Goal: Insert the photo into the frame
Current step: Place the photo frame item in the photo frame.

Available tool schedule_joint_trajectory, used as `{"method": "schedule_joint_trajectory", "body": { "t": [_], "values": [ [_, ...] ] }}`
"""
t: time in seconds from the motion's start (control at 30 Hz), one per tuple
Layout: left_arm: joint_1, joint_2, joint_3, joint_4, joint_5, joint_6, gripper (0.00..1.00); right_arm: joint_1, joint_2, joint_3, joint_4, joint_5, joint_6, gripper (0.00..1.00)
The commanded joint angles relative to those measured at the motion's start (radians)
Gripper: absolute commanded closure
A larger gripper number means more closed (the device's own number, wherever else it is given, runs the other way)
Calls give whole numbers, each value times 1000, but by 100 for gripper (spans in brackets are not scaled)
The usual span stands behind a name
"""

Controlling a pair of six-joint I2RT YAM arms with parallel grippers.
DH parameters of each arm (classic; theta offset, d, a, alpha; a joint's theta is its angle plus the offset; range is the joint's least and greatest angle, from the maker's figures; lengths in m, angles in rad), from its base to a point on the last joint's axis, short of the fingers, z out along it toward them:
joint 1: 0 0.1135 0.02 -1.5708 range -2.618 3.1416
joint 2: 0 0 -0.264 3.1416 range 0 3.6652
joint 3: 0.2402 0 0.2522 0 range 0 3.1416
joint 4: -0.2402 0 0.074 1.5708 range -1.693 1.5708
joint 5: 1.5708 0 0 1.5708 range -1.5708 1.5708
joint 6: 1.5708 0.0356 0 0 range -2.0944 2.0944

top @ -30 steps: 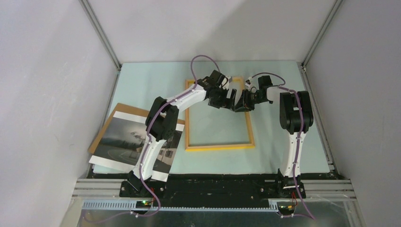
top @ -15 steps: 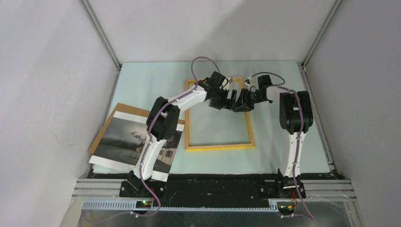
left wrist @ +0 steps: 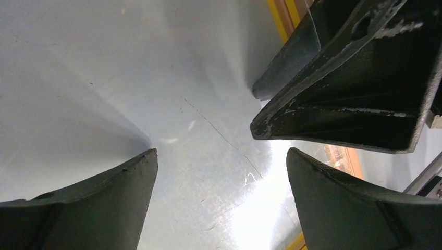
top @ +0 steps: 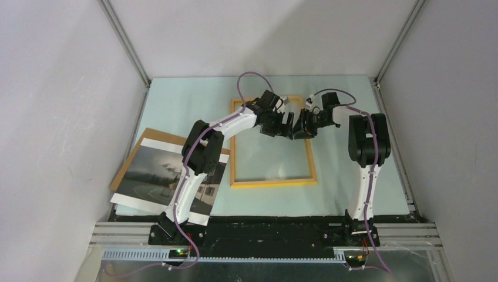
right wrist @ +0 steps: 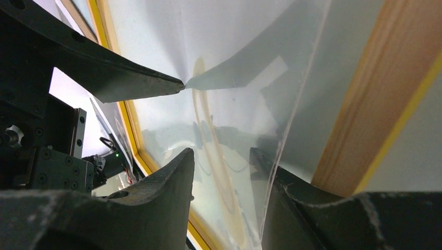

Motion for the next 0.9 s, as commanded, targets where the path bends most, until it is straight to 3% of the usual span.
{"method": "schedule_joint_trajectory", "body": {
  "t": [0.0, 0.87],
  "values": [
    [-4, -7, -26, -1, -2, -7, 1, -34, -51, 3, -29, 66, -50, 51],
    [-3, -32, -26, 5, -3, -4, 1, -121, -195, -24, -74, 161, -150, 50]
  ]
}}
